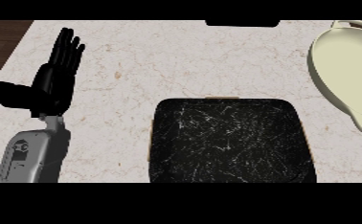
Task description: Pick the cupcake from the tray and place it in the pot
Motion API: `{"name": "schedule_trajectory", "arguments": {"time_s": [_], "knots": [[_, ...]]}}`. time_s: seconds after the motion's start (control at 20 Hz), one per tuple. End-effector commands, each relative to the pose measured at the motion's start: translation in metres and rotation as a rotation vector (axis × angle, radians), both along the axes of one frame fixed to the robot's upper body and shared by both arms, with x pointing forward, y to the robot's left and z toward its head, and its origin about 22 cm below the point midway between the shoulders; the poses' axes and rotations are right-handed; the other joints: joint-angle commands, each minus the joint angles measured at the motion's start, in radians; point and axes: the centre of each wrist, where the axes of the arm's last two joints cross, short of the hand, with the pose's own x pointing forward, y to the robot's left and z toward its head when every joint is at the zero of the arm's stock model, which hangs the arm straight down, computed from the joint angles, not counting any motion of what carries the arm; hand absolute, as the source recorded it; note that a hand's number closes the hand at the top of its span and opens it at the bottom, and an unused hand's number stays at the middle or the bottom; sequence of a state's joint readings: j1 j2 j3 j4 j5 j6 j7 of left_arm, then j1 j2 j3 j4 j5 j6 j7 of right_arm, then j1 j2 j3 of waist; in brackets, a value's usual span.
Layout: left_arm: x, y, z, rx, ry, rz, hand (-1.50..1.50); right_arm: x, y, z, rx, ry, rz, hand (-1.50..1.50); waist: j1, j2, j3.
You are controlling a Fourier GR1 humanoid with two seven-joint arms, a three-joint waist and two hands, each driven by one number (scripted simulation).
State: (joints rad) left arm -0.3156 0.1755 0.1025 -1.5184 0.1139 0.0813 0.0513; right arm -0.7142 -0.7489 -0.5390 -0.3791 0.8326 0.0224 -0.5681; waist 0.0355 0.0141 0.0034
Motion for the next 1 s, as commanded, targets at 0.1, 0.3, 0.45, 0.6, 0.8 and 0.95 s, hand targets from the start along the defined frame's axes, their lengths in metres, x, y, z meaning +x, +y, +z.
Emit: {"name": "schedule_trajectory", "arguments": {"time_s": [0.1,0.3,0.45,0.6,0.8,0.95], "knots": [[0.004,0.020,-0.002,0.002,-0.011,0.015,0.00,0.007,0.004,-0.003,0.108,-0.124,0.102,-1.50,-0.002,0.001,0.000],[-0.001,-0.002,-0.007,0.002,-0.003,0.013,0.00,0.016,0.008,0.007,0.289,-0.213,0.103,-1.50,-0.011,-0.004,-0.001],[0.003,0.002,0.001,0.011,-0.009,0.019,0.00,0.005,-0.009,0.016,0.416,-0.241,0.024,-1.50,-0.012,-0.002,0.000],[0.000,0.010,-0.008,-0.006,-0.006,0.020,0.00,0.004,-0.015,0.027,0.539,-0.282,-0.015,-1.50,-0.009,-0.002,-0.001],[0.004,0.002,0.001,-0.006,-0.029,0.011,0.00,-0.022,-0.039,0.023,0.621,-0.349,-0.041,-1.50,-0.010,0.001,0.001],[-0.009,-0.005,-0.006,-0.009,-0.013,-0.004,0.00,-0.046,-0.061,0.032,0.631,-0.396,-0.061,-1.50,0.003,0.003,0.003]]}}
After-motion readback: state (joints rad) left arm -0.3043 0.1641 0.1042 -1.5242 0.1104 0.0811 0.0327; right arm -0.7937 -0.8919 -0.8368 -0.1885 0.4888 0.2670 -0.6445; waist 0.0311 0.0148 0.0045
